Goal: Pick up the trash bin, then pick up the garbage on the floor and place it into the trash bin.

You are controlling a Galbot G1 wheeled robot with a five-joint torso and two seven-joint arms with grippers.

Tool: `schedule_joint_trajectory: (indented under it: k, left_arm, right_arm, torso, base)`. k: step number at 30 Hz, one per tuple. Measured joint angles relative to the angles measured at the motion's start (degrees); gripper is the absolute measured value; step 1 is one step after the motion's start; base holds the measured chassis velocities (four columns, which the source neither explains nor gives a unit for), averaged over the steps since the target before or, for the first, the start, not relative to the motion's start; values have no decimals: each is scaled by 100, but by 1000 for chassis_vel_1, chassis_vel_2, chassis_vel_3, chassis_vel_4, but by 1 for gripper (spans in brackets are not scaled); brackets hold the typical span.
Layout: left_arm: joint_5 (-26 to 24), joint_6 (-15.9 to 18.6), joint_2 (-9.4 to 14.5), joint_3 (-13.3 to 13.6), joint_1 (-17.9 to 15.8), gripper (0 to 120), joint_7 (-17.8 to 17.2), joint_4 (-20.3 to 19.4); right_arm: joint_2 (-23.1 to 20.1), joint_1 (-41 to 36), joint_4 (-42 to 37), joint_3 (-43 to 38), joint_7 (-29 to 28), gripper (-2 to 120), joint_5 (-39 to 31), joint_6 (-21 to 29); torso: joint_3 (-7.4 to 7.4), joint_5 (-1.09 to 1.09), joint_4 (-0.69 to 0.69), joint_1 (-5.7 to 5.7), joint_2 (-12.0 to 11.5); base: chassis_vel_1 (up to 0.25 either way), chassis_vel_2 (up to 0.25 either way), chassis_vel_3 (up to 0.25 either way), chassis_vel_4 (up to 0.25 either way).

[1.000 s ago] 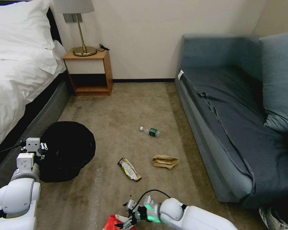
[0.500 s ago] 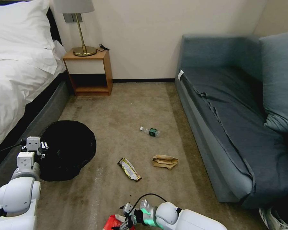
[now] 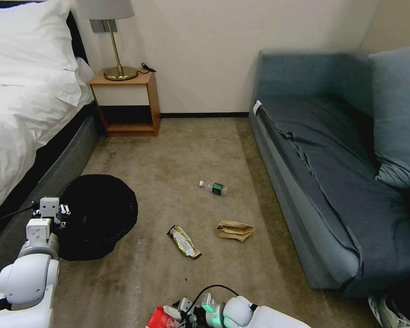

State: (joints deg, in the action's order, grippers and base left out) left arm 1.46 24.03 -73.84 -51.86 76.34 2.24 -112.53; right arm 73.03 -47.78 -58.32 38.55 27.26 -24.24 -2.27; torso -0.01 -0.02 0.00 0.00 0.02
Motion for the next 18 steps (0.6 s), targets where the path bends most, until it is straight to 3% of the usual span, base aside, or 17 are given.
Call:
schedule_joint_trajectory:
  k: [13,14,18]
  left_arm:
    - [0,-14,-37,6,23,5,4,-44]
    - [9,-18,-64,16,32,5,5,-45]
    - [22,-27,-93,19,41,5,4,-45]
  right_arm:
    - [-80,-48,-165,-63,32,29,-15,-17]
    - [-101,-42,-239,-62,26,21,-39,-11]
    - [-156,32,-364,-52,10,11,-93,11]
  torso:
    - [1,3,0,0,-1]
    - [1,3,0,0,-1]
    - [1,3,0,0,-2]
  base:
    - [0,0,0,0]
    - [0,0,0,0]
    - [0,0,0,0]
